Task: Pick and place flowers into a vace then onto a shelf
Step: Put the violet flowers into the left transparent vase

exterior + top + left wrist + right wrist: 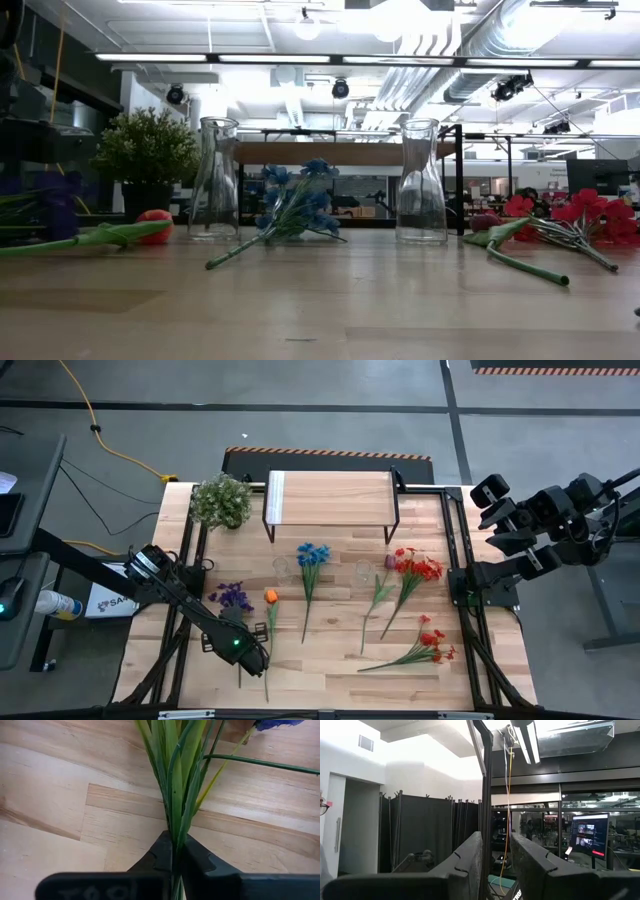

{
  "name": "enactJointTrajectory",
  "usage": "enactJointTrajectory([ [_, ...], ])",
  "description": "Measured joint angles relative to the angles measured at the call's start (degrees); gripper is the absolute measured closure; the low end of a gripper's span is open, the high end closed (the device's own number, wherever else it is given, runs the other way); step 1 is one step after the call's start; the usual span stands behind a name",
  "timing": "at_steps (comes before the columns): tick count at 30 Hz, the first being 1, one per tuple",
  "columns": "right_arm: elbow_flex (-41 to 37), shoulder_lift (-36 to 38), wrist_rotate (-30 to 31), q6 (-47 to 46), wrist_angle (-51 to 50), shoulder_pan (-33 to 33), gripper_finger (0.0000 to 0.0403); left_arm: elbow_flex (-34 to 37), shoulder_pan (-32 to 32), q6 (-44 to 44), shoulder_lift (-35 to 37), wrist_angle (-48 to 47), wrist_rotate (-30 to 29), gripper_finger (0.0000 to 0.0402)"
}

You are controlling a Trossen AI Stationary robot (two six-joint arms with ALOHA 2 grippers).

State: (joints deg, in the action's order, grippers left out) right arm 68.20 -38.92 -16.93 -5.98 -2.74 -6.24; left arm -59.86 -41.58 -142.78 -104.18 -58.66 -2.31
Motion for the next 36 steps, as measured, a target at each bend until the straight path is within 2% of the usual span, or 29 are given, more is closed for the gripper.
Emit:
enactJointTrajectory([
  [3, 0.0, 0.0, 0.0, 0.0, 0.0, 0.0, 0.0308, -0.2, 0.0, 0.0, -0.1, -0.1, -0.1, 0.0338],
  [7, 0.0, 0.0, 0.0, 0.0, 0.0, 0.0, 0.0308, -1.3, -0.1, 0.0, -0.2, -0.6, -1.7, 0.0356],
  [19, 0.0, 0.0, 0.0, 0.0, -0.1, 0.0, 0.0308, -6.1, -0.1, 0.1, -0.3, -5.2, -2.5, 0.0357],
  [26, 0.0, 0.0, 0.0, 0.0, -0.1, 0.0, 0.0308, -13.0, -0.1, 0.1, -0.2, -14.7, -2.8, 0.0357],
  [36, 0.0, 0.0, 0.0, 0.0, -1.2, 0.0, 0.0308, -27.2, -0.1, 0.3, -0.1, -31.6, -6.2, 0.0357],
])
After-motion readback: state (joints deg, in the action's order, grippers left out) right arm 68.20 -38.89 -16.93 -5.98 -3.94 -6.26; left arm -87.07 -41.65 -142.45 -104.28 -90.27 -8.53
